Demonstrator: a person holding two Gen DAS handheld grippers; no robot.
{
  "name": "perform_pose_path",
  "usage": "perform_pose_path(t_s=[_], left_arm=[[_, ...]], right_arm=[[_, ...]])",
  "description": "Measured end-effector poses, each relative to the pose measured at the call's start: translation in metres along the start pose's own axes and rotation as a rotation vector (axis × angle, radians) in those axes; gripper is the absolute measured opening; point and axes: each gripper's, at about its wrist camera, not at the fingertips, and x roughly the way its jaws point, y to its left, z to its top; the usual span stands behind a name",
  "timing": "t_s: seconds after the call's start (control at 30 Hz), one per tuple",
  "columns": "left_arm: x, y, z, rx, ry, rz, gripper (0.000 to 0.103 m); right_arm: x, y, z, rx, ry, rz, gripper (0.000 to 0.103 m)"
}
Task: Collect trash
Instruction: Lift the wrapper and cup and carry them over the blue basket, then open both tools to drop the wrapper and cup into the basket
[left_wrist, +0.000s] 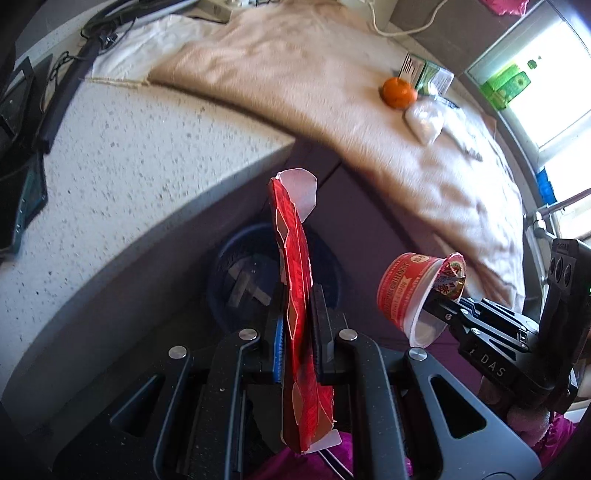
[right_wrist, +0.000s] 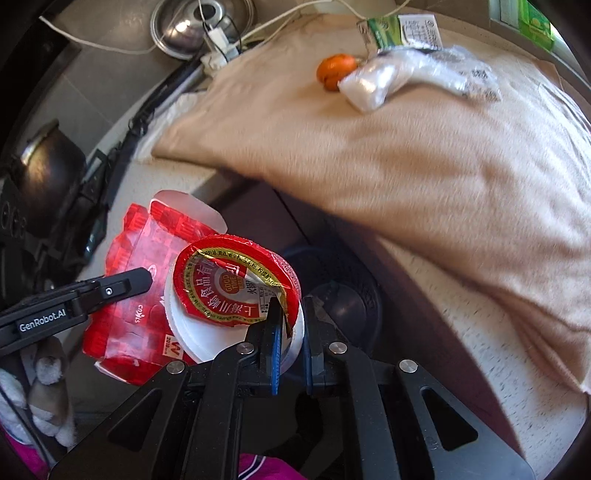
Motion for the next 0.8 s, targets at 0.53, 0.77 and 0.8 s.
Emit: perform_pose_path(t_s=[0.53, 0.77, 0.8], left_arm=[[0.079, 0.000, -0.010, 0.071, 0.138, 0.075, 0.011], [0.098, 0.001, -0.009, 0.066, 0.164, 0.101, 0.011], [0.100, 0.002, -0.009, 0.062, 0.165, 0.105, 0.011]], right_arm=[[0.064, -0.007, -0.026, -0.005, 0.102, -0.093, 0.008], [0.089, -0.007, -0.022, -0.003, 0.131, -0.122, 0.008], [0.092, -0.005, -0.021, -0.004, 0.133, -0.127, 0.008]])
